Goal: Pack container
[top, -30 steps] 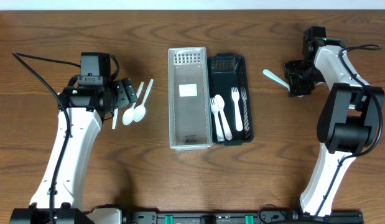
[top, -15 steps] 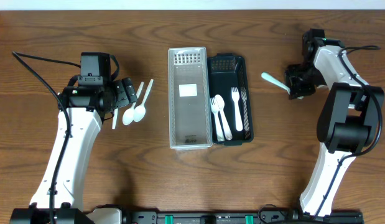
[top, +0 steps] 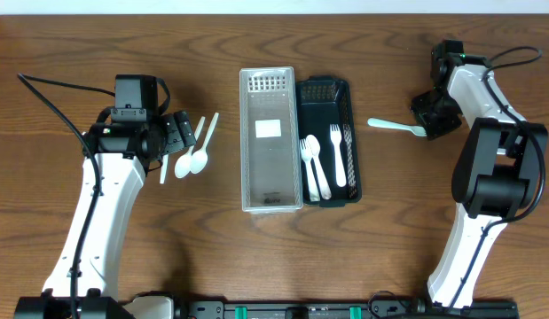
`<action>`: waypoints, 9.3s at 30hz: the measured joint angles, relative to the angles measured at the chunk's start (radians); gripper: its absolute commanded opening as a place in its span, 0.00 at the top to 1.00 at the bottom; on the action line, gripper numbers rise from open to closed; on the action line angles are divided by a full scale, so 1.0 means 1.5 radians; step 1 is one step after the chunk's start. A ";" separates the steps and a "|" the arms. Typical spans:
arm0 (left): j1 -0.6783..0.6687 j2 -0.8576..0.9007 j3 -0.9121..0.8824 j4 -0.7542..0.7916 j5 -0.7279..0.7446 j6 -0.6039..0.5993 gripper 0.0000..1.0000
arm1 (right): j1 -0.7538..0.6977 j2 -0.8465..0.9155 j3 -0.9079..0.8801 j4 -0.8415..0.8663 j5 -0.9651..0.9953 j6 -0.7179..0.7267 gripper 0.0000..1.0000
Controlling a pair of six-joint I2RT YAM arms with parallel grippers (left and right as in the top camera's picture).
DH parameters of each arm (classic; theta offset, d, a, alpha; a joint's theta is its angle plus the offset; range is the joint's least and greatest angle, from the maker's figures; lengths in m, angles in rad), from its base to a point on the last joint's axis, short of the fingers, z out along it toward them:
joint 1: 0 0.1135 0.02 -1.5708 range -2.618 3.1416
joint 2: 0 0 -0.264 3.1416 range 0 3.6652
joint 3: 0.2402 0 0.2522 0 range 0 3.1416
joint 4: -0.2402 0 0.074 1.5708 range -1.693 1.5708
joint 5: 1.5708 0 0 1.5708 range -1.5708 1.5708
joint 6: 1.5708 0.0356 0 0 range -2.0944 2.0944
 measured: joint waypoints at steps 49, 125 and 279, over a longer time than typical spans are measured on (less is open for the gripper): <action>0.000 0.000 0.000 0.000 0.000 0.000 0.02 | 0.057 -0.001 -0.005 0.038 0.067 -0.298 0.39; 0.000 0.000 0.000 0.000 0.000 0.000 0.02 | 0.083 -0.077 -0.103 0.135 -0.052 0.261 0.22; 0.051 0.287 0.253 -0.200 0.051 0.250 0.34 | -0.106 -0.438 -0.164 0.038 -0.175 -0.452 0.01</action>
